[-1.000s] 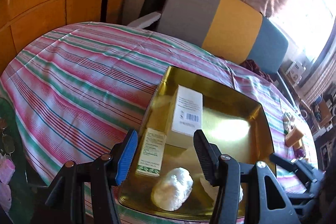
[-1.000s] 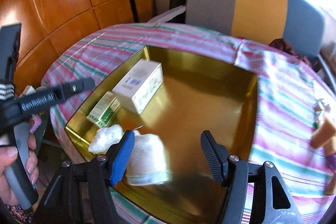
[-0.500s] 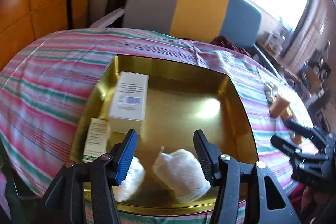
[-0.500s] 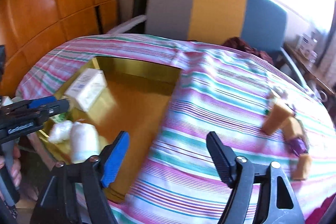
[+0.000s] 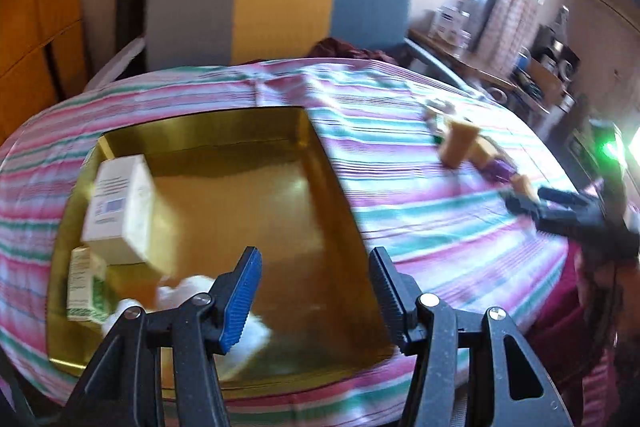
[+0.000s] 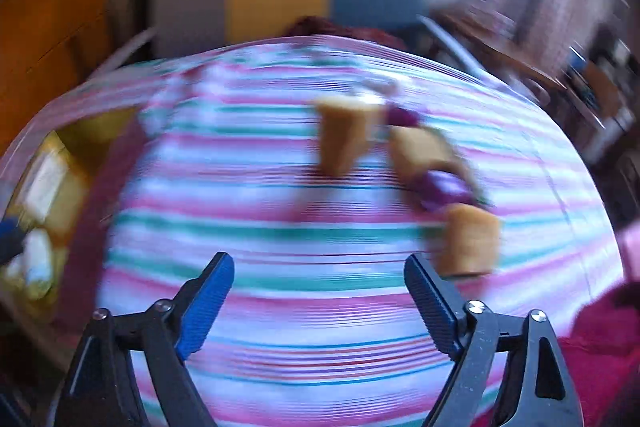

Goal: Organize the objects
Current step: 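Withdraw both tools from the tray toward the yellow sponges, then grasp a large yellow sponge with the right tool while the left grasps another sponge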

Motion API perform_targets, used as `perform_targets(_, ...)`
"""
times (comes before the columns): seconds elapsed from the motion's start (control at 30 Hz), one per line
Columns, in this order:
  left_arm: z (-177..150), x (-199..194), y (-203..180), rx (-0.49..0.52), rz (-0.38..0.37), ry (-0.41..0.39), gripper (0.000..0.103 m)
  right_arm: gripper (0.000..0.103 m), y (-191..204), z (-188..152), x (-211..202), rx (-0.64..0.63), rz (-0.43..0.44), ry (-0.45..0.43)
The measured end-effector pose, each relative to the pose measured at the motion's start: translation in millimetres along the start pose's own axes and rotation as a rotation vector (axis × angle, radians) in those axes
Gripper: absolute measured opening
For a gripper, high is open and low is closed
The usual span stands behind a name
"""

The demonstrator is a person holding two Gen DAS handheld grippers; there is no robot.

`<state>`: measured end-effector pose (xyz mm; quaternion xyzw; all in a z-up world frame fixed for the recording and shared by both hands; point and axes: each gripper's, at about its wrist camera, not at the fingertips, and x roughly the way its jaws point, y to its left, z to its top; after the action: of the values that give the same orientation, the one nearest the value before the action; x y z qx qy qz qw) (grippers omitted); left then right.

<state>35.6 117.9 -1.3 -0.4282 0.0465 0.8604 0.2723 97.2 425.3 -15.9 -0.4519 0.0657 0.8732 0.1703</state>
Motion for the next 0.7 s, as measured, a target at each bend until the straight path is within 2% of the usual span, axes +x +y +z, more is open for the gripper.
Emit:
perform_targets(0.03, 0, 0, -9, 0.018, -0.014, 0.003, 0.056, 0.099, -19, 2, 3, 0.057, -0.013, 0.004)
perform_targets(0.07, 0, 0, -15, 0.032, -0.025, 0.005, 0.056, 0.101, -36, 3, 4, 0.107, -0.018, 0.006)
perform_targets(0.17, -2, 2, -38, 0.086, -0.057, 0.017, 0.056, 0.103, -80, 8, 13, 0.215, -0.017, 0.020)
perform_targets(0.23, -4, 5, -52, 0.118, -0.071, 0.029, 0.056, 0.103, -107, 11, 28, 0.272, -0.008, 0.068)
perform_targets(0.37, -8, 11, -72, 0.160, -0.089, 0.056, 0.056, 0.103, -132, 12, 56, 0.325, 0.056, 0.130)
perform_targets(0.43, -8, 14, -78, 0.175, -0.093, 0.069, 0.056, 0.102, -138, 12, 65, 0.348, 0.047, 0.135)
perform_targets(0.47, -8, 14, -79, 0.182, -0.090, 0.073, 0.056, 0.100, -139, 11, 68, 0.359, 0.048, 0.132)
perform_targets(0.53, -8, 17, -82, 0.192, -0.086, 0.078, 0.056, 0.083, -141, 9, 72, 0.373, 0.058, 0.123)
perform_targets(0.6, -7, 19, -84, 0.193, -0.086, 0.083, 0.056, 0.074, -139, 9, 79, 0.363, 0.050, 0.146)
perform_targets(0.7, -3, 24, -87, 0.188, -0.090, 0.094, 0.056, 0.069, -135, 9, 78, 0.332, 0.033, 0.141)
